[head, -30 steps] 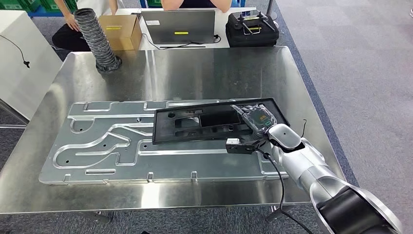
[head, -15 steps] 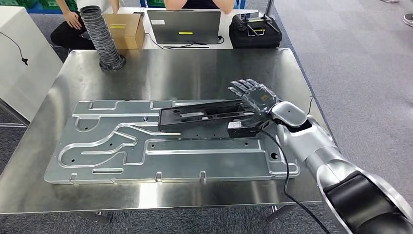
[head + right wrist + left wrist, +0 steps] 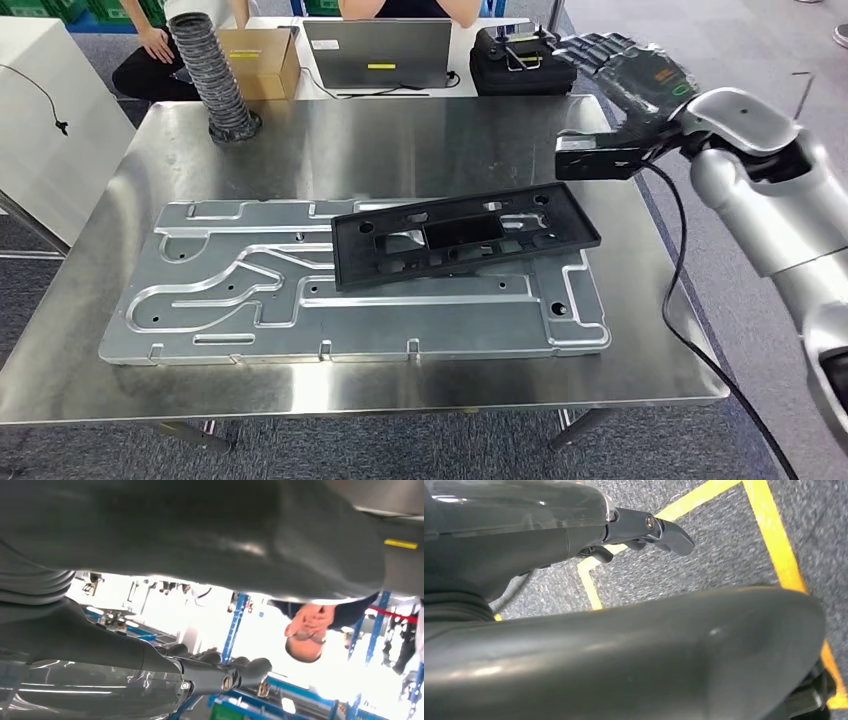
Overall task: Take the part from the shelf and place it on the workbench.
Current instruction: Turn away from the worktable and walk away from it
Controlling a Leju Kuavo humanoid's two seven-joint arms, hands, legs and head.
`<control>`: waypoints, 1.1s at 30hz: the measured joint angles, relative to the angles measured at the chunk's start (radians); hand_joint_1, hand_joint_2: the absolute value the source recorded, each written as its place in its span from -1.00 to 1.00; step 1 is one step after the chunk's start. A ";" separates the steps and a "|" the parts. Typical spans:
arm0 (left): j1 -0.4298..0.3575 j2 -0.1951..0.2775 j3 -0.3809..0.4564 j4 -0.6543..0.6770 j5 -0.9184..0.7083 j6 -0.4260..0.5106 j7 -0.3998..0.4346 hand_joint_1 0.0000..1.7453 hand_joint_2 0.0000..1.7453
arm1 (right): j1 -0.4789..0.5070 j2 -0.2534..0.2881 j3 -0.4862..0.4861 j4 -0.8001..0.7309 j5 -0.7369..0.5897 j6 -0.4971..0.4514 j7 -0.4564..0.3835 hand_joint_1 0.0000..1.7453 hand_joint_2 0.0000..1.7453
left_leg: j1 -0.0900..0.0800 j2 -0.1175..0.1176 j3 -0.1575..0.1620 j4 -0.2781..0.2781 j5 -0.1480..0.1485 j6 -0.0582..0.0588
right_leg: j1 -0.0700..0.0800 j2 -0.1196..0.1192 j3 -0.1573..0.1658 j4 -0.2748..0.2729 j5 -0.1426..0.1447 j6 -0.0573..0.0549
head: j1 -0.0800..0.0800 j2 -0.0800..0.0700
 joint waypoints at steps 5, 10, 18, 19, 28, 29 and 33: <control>0.001 0.001 0.002 0.000 0.008 -0.004 0.001 -1.00 -1.00 | 0.001 -0.225 -0.001 -0.210 -0.131 0.042 0.036 -1.00 -1.00 | 0.013 0.004 -0.051 0.241 -0.153 -0.018 | -0.004 -0.011 -0.037 0.002 0.027 0.000 | 0.000 0.000; 0.007 0.002 0.010 0.000 0.022 0.001 0.001 -1.00 -1.00 | 0.095 -0.491 -0.071 -0.408 -0.318 -0.055 0.104 -1.00 -1.00 | 0.016 -0.005 0.132 -0.031 -0.072 -0.009 | -0.003 -0.018 -0.064 0.015 0.048 0.026 | 0.000 0.000; 0.022 0.002 0.035 0.000 0.044 0.002 -0.001 -1.00 -1.00 | 0.271 -1.052 0.082 -0.715 -0.655 -0.878 0.264 -1.00 -1.00 | 0.007 0.003 0.075 -0.051 -0.010 0.043 | -0.016 0.006 -0.140 0.211 -0.116 0.070 | 0.003 0.000; 0.020 0.002 0.038 0.000 0.046 0.003 -0.001 -1.00 -1.00 | 0.216 -1.100 0.183 -0.743 -0.672 -0.875 0.266 -1.00 -1.00 | 0.005 0.008 0.065 -0.049 -0.002 0.044 | -0.017 0.007 -0.149 0.269 -0.143 0.073 | 0.003 0.000; 0.015 0.002 0.062 0.000 0.059 0.021 0.002 -1.00 -1.00 | -0.052 -1.408 0.632 -0.875 -0.947 -0.873 0.297 -1.00 -1.00 | -0.004 0.003 -0.004 -0.049 0.066 0.014 | -0.011 0.002 0.105 -0.020 -0.092 0.041 | 0.002 0.000; 0.016 0.002 0.065 0.000 0.059 0.023 0.003 -1.00 -1.00 | -0.063 -1.430 0.653 -0.879 -0.989 -0.873 0.296 -1.00 -1.00 | -0.003 0.003 -0.009 -0.047 0.063 0.009 | -0.012 -0.001 0.097 -0.023 -0.083 0.033 | 0.002 0.000; 0.021 0.002 0.075 0.000 0.060 0.029 0.006 -1.00 -1.00 | -0.077 -1.482 0.701 -0.855 -1.128 -0.873 0.311 -1.00 -1.00 | 0.002 0.005 -0.053 0.124 -0.099 -0.007 | -0.014 -0.006 0.062 -0.025 -0.048 0.007 | 0.000 0.000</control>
